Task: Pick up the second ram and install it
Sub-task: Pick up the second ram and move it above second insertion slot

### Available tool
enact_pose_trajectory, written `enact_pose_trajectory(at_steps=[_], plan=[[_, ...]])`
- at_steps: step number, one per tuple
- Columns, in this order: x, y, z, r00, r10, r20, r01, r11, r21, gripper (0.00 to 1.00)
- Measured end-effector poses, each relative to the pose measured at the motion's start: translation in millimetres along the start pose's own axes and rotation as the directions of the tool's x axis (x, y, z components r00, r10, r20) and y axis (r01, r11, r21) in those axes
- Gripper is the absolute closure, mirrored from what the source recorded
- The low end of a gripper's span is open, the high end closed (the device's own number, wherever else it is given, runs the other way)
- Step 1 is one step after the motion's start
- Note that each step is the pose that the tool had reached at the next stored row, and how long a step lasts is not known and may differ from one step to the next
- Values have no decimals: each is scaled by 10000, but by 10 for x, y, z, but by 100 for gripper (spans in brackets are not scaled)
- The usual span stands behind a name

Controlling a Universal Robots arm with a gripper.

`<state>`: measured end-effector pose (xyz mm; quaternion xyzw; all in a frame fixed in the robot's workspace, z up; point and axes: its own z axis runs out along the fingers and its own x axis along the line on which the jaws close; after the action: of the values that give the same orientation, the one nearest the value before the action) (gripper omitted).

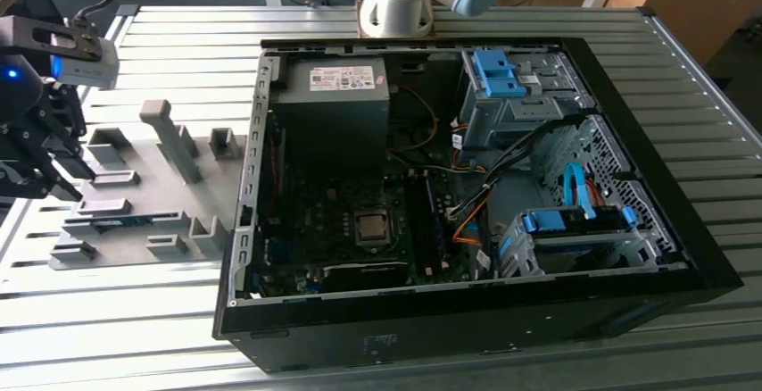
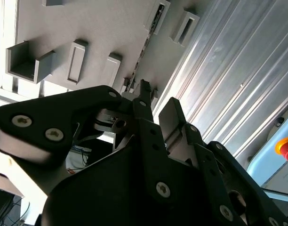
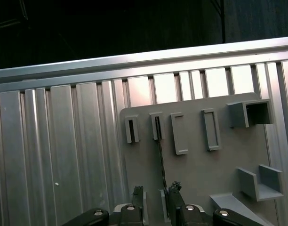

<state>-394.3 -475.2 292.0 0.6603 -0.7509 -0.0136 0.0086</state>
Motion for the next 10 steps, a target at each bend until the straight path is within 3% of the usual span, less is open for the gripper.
enact_pose_trajectory(at_steps=[5,10], plan=[[1,-3,86,10000,-46,-1,46,10000,-1,65],[1,-3,110,9992,-397,-15,397,9992,-5,65]])
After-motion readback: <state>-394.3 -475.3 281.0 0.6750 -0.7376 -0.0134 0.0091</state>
